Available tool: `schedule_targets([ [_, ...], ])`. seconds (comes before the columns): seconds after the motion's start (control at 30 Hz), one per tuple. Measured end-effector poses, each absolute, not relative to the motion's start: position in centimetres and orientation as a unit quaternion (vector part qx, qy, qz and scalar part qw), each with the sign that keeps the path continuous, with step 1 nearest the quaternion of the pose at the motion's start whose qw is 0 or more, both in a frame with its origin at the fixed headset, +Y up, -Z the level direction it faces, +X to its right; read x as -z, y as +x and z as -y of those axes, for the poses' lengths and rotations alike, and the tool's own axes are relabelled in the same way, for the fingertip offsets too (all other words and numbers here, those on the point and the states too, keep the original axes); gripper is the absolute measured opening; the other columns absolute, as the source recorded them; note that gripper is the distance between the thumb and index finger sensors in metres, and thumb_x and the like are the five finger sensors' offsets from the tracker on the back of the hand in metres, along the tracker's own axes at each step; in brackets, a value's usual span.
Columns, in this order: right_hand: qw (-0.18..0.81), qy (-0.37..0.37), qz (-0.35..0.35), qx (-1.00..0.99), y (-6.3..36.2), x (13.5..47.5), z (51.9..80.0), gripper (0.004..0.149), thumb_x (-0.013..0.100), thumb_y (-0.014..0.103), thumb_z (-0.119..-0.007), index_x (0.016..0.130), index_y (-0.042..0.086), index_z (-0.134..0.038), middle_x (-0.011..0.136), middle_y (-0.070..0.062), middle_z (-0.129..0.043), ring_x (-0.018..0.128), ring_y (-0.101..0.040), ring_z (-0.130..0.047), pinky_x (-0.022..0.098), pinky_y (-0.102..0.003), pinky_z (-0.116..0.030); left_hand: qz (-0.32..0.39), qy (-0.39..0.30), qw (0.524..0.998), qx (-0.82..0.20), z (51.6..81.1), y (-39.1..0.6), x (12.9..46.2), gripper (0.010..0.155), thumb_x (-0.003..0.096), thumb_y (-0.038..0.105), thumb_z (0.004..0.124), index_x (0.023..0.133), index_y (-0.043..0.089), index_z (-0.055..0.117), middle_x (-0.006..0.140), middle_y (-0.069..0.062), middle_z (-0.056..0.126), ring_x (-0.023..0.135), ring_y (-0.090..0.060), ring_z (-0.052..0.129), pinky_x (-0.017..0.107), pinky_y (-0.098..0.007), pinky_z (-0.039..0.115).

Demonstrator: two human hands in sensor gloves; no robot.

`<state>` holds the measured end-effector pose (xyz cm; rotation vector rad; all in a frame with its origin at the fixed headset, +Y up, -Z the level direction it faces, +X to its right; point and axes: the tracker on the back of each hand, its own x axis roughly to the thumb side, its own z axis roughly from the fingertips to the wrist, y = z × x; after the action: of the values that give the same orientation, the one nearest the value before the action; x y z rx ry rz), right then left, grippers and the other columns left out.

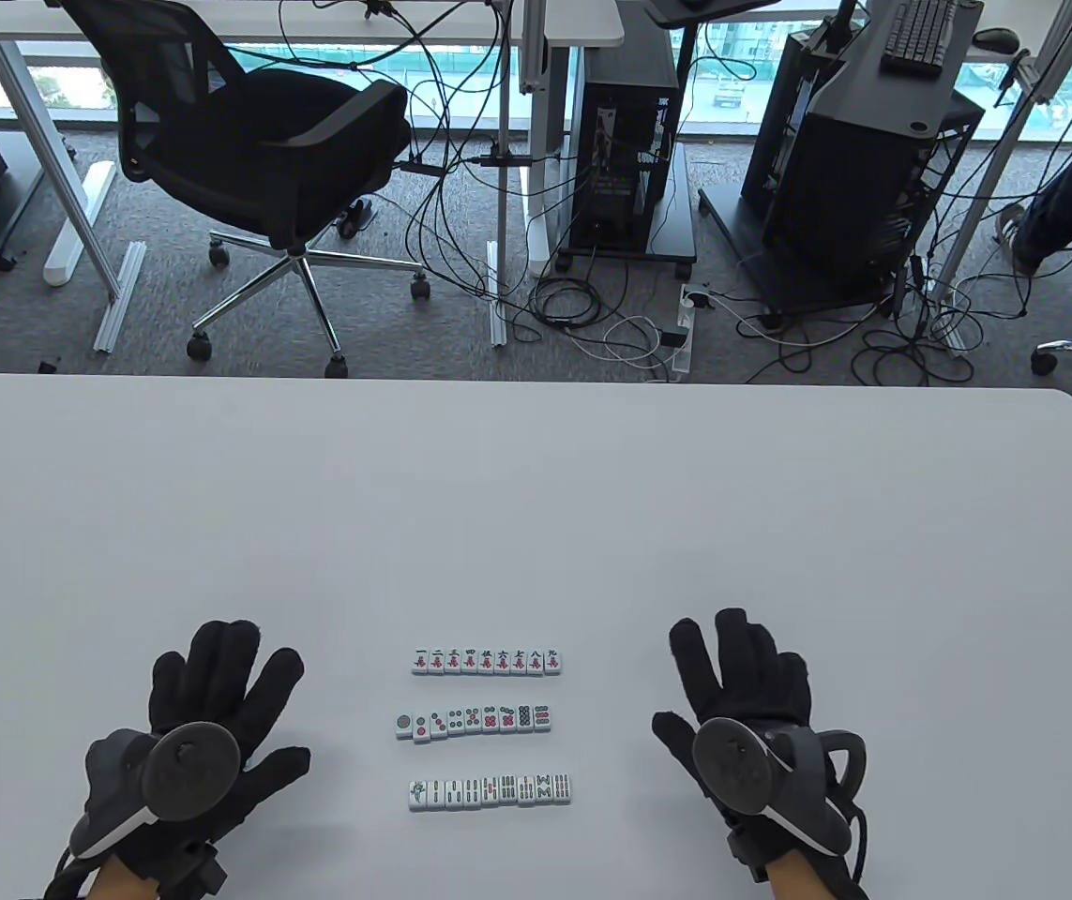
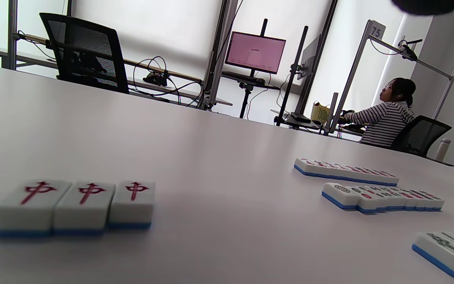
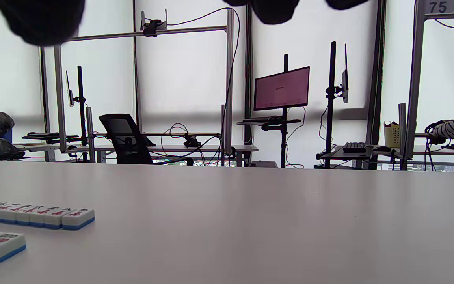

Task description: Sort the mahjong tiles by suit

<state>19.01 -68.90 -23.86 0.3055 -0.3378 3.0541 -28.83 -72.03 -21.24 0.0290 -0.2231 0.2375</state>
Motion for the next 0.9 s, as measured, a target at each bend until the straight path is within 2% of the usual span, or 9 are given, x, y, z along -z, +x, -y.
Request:
schedule_targets([
  [0.13, 0.019, 0.085, 0.111, -0.990, 20.6, 23.8, 70.2, 0.086, 0.042, 0.065, -0.062, 0.106, 0.038, -0.010, 0.115, -0.010, -0.002, 0.105, -0.043, -0.011, 0.073, -0.073, -0.020, 0.111, 0.016, 0.987, -0.117, 72.4, -28.9, 21.4, 0.084, 0.0365, 0.071, 0.062, 0.107, 0.041, 0.029, 0.113, 0.012, -0.006, 0.112, -0.021, -0.006, 0.078, -0.061, 0.005],
  [0.27, 0.016, 0.065, 0.082, -0.994, 21.9, 23.9, 71.7, 0.087, 0.042, 0.067, -0.060, 0.105, 0.038, -0.008, 0.113, -0.010, 0.002, 0.103, -0.044, 0.000, 0.069, -0.075, -0.012, 0.113, 0.017, 0.987, -0.114, 72.8, -28.8, 21.6, 0.083, 0.0365, 0.071, 0.062, 0.107, 0.041, 0.029, 0.113, 0.012, -0.004, 0.112, -0.021, -0.005, 0.078, -0.062, 0.005],
  [0.6, 0.049, 0.054, 0.083, -0.994, 22.6, 23.7, 71.8, 0.087, 0.042, 0.068, -0.058, 0.105, 0.037, -0.007, 0.113, -0.010, 0.004, 0.100, -0.045, 0.005, 0.067, -0.075, -0.008, 0.121, 0.044, 0.985, -0.110, 72.7, -28.8, 21.6, 0.083, 0.0354, 0.072, 0.063, 0.107, 0.042, 0.032, 0.115, 0.013, 0.000, 0.115, -0.019, 0.000, 0.080, -0.062, 0.008],
  [0.77, 0.066, 0.057, 0.090, -0.992, 22.8, 23.6, 71.6, 0.087, 0.042, 0.068, -0.059, 0.105, 0.037, -0.007, 0.112, -0.010, 0.005, 0.100, -0.044, 0.006, 0.067, -0.074, -0.007, 0.105, 0.076, 0.983, -0.133, 71.3, -29.3, 21.7, 0.083, 0.0348, 0.071, 0.064, 0.107, 0.043, 0.033, 0.117, 0.015, 0.006, 0.117, -0.018, 0.004, 0.081, -0.062, 0.012],
  [0.83, 0.074, 0.059, 0.093, -0.991, 22.9, 23.6, 71.5, 0.087, 0.042, 0.068, -0.059, 0.105, 0.037, -0.007, 0.112, -0.010, 0.005, 0.100, -0.043, 0.006, 0.066, -0.074, -0.007, 0.097, 0.095, 0.982, -0.133, 70.2, -29.6, 21.7, 0.083, 0.0346, 0.072, 0.065, 0.107, 0.043, 0.035, 0.118, 0.015, 0.009, 0.118, -0.018, 0.010, 0.083, -0.061, 0.016],
  [0.9, 0.081, 0.061, 0.096, -0.990, 22.8, 23.5, 71.4, 0.088, 0.042, 0.068, -0.059, 0.105, 0.037, -0.007, 0.112, -0.010, 0.004, 0.100, -0.043, 0.006, 0.067, -0.074, -0.007, 0.081, 0.128, 0.980, -0.127, 68.7, -30.0, 21.7, 0.082, 0.0349, 0.071, 0.067, 0.106, 0.041, 0.040, 0.120, 0.012, 0.025, 0.118, -0.021, 0.030, 0.083, -0.058, 0.034],
])
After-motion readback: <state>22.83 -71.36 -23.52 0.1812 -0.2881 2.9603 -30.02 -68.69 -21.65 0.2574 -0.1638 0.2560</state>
